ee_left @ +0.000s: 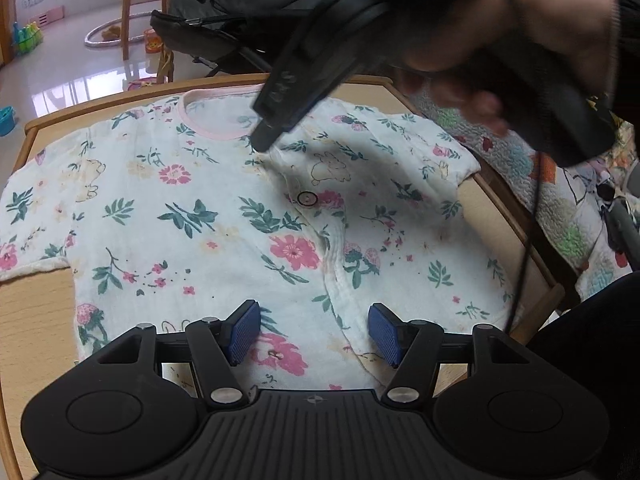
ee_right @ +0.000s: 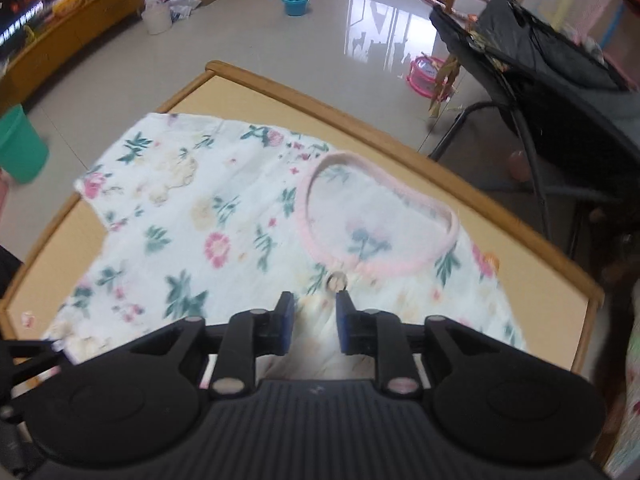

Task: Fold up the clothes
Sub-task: 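Grasp the button placket below the pink collar with the right gripper, then open the right gripper to release the placket and withdraw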

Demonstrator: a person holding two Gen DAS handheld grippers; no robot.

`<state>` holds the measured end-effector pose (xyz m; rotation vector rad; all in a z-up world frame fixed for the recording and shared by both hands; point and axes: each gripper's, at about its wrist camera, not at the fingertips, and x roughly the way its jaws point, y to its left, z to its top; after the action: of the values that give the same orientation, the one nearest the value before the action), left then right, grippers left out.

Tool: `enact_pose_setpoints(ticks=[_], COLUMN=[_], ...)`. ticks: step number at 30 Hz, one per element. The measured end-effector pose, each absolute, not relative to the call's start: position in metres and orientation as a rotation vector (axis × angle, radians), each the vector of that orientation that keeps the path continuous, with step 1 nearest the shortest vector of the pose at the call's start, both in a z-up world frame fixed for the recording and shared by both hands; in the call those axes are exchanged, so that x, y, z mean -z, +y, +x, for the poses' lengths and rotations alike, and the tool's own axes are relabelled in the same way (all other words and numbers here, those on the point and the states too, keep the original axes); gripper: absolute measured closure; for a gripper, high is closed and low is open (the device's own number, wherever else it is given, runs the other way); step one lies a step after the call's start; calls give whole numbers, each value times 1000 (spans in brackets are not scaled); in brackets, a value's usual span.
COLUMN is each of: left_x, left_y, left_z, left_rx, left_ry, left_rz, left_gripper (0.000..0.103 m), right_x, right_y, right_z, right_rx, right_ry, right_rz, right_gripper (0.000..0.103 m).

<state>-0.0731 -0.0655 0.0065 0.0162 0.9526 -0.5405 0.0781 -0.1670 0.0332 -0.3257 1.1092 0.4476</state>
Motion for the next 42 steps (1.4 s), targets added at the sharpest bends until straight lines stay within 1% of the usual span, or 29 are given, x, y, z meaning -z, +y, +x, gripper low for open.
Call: enact_pose_setpoints(ticks=[7,9,12,13,14,17,28,37,42], left_x=[-5,-4,-4,-3,-3,-3,-3,-3,-4], left_y=[-64,-63,-62,-62,-62,-62,-63,-63,-61], left_z=[-73,-73,-73,-73,-73,-74,-77,-79,-77], left_rx=[550,553,555,556,556,558,559,559,558], left_ry=[945,944,941,941,941,938,933,930,935], left_rz=[5,-2,-8,-7,-7,-7,7,10,-12], left_gripper=[39,39,39,39,39,39,39,39,38], right_x=[-21,-19,-15,-14,-15,-17,-35,-17,-21], right_y=[-162,-161,-160,-159,-159,-158,-162,-162,-163], right_z=[94,97,102,103,103,104,107,115,109], right_rx=[-427,-427,-426,-422,-414,-391,-359,-341,-348], right_ry=[1161,1168,1178,1179,1178,1158,1091,1104,1093], right_rz=[-341,-338,-334,-338,-346,-352,-288,-252,-252], right_gripper=[80,86,88,93,95,97,97,97,93])
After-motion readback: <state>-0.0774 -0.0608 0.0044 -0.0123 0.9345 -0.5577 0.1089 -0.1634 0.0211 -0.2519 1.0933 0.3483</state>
